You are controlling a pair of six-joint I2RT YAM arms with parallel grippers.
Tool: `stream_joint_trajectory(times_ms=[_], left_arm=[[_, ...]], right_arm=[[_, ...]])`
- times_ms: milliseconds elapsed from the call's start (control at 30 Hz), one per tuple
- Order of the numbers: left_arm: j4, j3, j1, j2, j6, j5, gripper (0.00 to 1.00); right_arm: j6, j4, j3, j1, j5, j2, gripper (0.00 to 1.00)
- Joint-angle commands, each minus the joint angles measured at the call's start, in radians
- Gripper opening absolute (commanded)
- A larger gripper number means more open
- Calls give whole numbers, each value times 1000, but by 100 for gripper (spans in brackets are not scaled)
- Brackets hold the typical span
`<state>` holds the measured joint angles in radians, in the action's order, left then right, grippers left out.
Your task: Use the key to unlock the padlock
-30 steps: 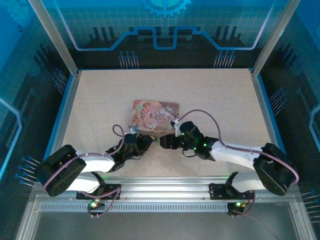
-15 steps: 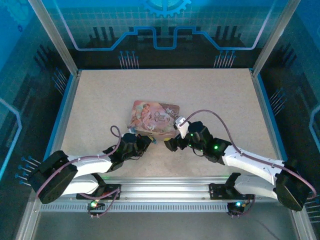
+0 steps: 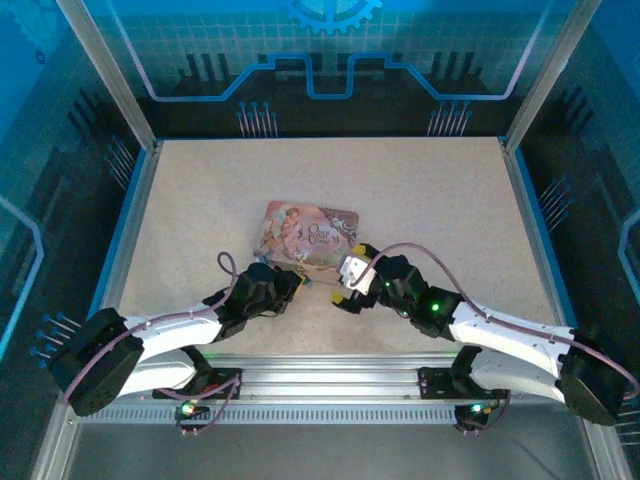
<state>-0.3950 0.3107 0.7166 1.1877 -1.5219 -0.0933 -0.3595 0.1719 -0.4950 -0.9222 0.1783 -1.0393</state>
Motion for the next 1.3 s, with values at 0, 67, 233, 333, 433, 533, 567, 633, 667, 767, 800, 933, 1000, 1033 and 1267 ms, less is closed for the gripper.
stream_joint_trajectory(times_ms=[0,67,233,333,433,533,567,633,667,767,800,933,1000,1033,1267], left_arm=[[-16,41,6,-30,-32,0,0],[-16,42,7,-35,-37,2,0],[-1,41,6,-51,-49,-3,0],[2,39,6,-61,-55,-7,0],[3,40,7,-64,-59,-7,0],[3,39,5,-68,-65,-5,0],[3,39,5,-67,-67,-4,0],[4,39,5,-67,-68,-2,0],[4,39,5,-67,-68,-1,0],[3,41,5,-68,-68,1,0],[4,42,4,-68,-68,1,0],[4,41,5,-69,-69,1,0],[3,41,4,-69,-70,0,0],[3,41,4,-68,-72,1,0],[3,39,3,-69,-71,3,0]], right_arm=[[-158,68,27,-52,44,-16,100],[-198,92,38,-76,62,-47,100],[-219,153,20,-125,114,-141,100],[-221,210,9,-152,130,-204,100],[-211,254,-3,-169,134,-267,97],[-197,290,-13,-176,131,-320,93],[-193,297,-18,-177,125,-332,92],[-183,315,-30,-178,116,-363,88],[-181,321,-35,-178,112,-373,87],[-180,330,-57,-178,107,-409,81],[-180,332,-65,-178,107,-421,79],[-183,348,-89,-177,123,-466,66],[-183,363,-91,-178,129,-481,64],[-184,367,-95,-178,134,-490,61],[-185,388,-107,-178,164,-529,47]])
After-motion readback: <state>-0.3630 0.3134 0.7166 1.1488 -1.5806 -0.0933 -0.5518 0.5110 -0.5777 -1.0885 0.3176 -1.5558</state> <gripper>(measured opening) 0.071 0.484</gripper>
